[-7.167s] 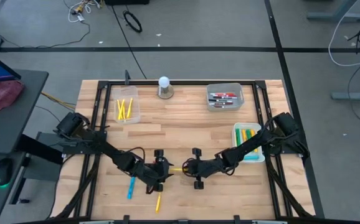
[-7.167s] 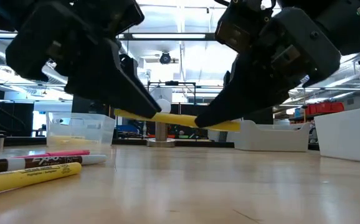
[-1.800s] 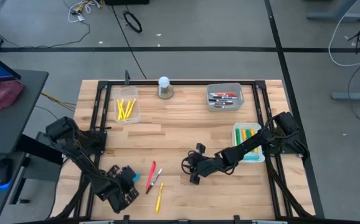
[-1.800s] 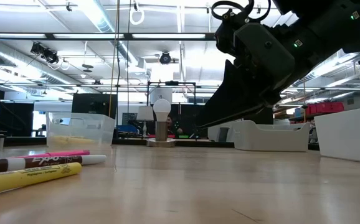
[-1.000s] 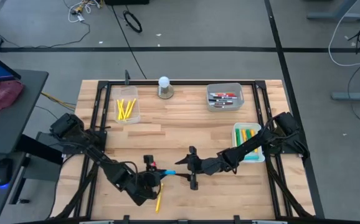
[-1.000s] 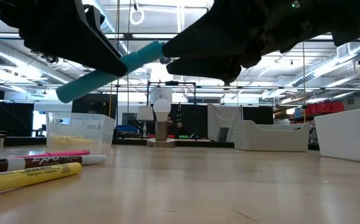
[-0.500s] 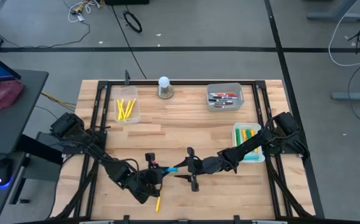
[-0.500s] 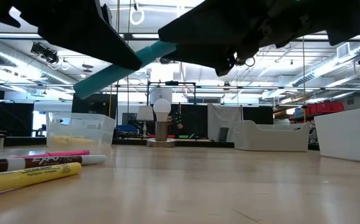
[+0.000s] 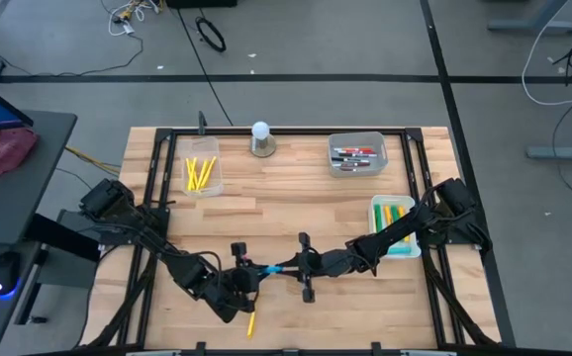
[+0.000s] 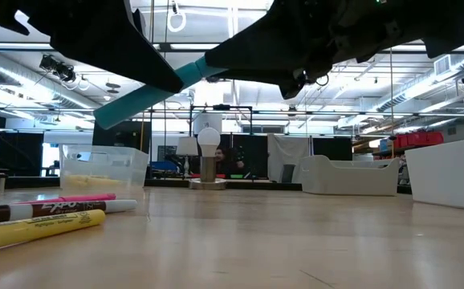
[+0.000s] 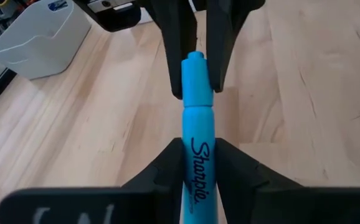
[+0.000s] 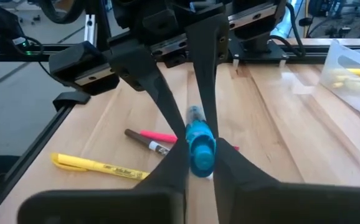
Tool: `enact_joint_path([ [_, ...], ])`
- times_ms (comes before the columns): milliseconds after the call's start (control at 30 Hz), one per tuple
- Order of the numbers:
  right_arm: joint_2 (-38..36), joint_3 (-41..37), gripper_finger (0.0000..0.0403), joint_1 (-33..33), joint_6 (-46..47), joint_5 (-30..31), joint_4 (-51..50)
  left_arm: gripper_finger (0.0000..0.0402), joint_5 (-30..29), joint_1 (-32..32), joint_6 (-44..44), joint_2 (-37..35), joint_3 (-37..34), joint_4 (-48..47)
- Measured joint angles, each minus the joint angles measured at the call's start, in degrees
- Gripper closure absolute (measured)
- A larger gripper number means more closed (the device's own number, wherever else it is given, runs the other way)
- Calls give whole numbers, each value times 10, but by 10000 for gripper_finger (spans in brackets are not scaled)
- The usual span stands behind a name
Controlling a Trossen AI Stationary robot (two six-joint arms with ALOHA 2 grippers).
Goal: Pick & Place Markers
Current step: Put the blue highlighter pen into the white bin
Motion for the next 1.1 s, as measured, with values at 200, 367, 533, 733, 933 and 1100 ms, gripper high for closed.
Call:
enact_joint_path([
  [200, 0, 0, 371, 10, -1, 40, -5, 254, -9, 2, -9, 0, 0, 1],
  [367, 0, 0, 371, 14, 12, 43, -22, 176, -8, 4, -13, 0, 0, 0],
  [533, -9, 0, 371, 23, 14, 89, -64, 138, -8, 3, -10, 0, 0, -1],
  [733, -115, 0, 371, 53, 68, 172, -270, 132, -13, -13, -10, -6, 0, -2],
  [933, -280, 13, 371, 108, 191, 194, -581, 140, -17, -20, -20, -3, 0, -5],
  [1100, -372, 97, 371, 154, 390, 184, -976, 142, -17, -19, -25, -3, 0, -7],
])
